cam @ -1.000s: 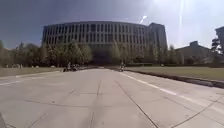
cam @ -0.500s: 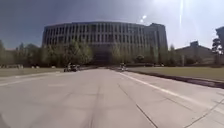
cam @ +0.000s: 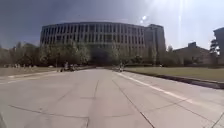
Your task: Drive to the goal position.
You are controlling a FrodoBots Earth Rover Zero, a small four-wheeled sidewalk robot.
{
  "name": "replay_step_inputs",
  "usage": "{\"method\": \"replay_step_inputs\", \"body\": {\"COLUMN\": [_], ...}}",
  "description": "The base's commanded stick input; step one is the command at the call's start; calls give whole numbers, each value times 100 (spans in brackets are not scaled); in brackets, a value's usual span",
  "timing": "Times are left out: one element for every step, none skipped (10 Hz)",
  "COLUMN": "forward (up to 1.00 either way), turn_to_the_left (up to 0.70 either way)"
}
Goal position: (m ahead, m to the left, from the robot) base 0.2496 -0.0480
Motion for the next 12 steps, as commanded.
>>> {"method": "replay_step_inputs", "body": {"forward": [70, 70, 70, 70, 70, 70, 70, 70, 70, 70, 70, 70], "turn_to_the_left": [17, 28, 32, 16, 1, 1, 1, 1, 1, 1, 1, 1]}}
